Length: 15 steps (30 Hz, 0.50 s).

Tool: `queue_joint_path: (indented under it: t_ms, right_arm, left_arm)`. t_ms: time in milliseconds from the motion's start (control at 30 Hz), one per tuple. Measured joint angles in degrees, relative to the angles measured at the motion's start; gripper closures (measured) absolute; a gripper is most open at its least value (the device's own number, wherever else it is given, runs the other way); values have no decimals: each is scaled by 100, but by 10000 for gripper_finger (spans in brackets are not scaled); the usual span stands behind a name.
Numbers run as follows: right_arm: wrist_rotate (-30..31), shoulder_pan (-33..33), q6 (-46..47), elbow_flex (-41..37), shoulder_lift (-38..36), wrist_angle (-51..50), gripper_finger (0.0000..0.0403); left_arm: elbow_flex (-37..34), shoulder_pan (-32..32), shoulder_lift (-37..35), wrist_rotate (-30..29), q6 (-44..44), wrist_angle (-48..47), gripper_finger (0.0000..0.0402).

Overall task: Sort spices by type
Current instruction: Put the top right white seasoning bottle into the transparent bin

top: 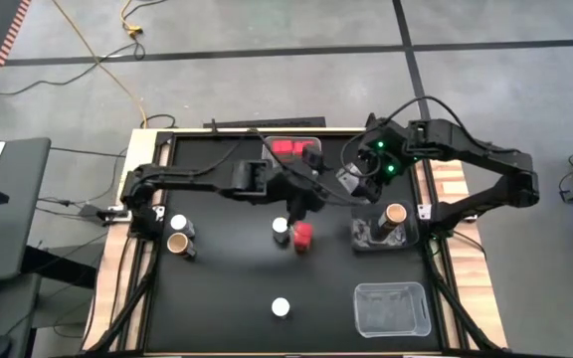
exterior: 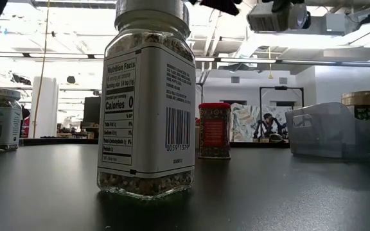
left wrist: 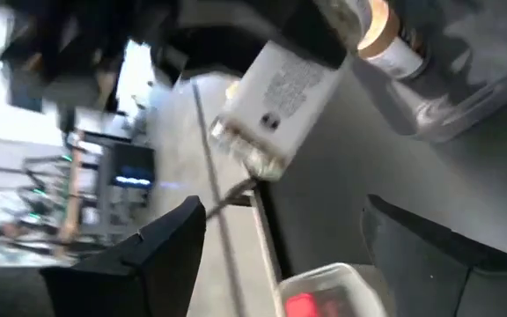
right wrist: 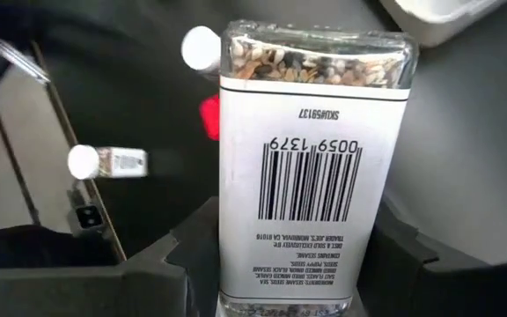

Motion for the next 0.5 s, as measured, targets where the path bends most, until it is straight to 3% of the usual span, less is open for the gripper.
queue_joint_path:
  t_ms: [267, 500]
  right_arm:
    - [-336, 2, 98, -2, 12, 261, 186]
    - [-426, 127, 124, -2, 111, 506, 186]
  left_arm:
    - [2, -257, 258, -507, 1335, 700, 111]
    - [9, -233, 247, -438, 1598, 731, 111]
